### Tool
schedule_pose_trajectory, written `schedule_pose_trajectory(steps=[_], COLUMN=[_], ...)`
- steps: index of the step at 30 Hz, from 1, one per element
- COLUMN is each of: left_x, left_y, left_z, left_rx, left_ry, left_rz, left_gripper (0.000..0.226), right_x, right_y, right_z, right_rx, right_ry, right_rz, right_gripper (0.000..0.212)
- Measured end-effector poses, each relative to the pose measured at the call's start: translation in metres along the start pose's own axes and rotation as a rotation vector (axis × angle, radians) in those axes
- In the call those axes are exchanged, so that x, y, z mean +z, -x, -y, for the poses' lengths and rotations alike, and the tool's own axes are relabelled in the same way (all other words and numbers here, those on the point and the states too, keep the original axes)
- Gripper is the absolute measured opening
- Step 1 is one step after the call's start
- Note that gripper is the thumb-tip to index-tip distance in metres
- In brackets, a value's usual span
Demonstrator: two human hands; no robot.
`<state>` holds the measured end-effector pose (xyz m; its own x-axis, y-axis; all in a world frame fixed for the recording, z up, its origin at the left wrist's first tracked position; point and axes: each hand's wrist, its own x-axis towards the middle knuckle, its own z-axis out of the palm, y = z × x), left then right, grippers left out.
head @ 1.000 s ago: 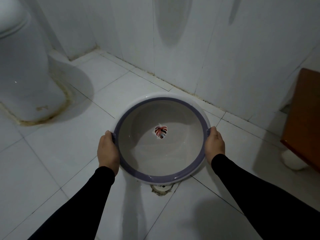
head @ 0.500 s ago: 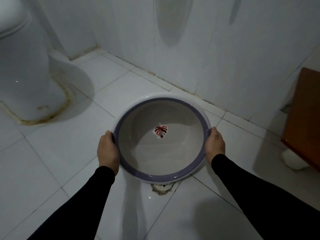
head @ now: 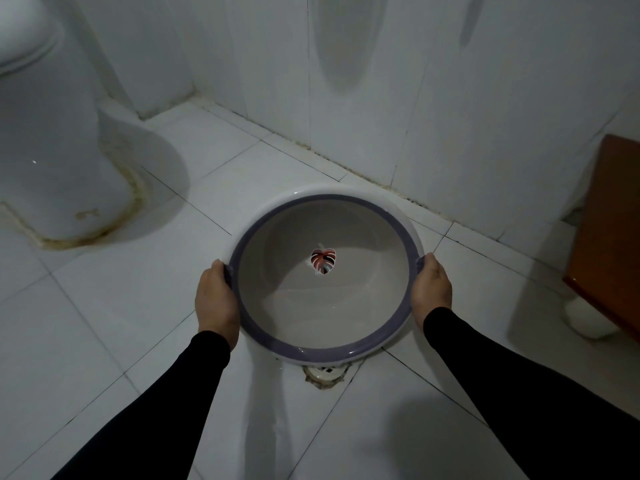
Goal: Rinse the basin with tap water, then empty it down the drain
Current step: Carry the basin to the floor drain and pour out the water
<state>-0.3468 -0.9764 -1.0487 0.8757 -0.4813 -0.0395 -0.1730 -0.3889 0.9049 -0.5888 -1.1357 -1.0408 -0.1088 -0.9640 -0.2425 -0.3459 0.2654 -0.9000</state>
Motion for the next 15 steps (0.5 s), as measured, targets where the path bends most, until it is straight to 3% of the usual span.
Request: schedule_pose_trajectory(steps=[4, 15], left_x=[0.0009, 0.0017], left_y=[-0.0075, -0.0082], left_z=[0.0056, 0.0061], left_rx=[-0.023, -0.031], left_ry=[0.012, 0.097], left_rz=[0.004, 0.013], left_gripper=[0.027, 0.016], right_x=[0.0003, 0.0002], right_y=[-0.0004, -0.0016], right_z=[0.0008, -0.0003], right_rx=[0.013, 0.007], right_ry=[-0.017, -0.027], right_rz=[-0.003, -0.006], right_gripper=[0.028, 0.027])
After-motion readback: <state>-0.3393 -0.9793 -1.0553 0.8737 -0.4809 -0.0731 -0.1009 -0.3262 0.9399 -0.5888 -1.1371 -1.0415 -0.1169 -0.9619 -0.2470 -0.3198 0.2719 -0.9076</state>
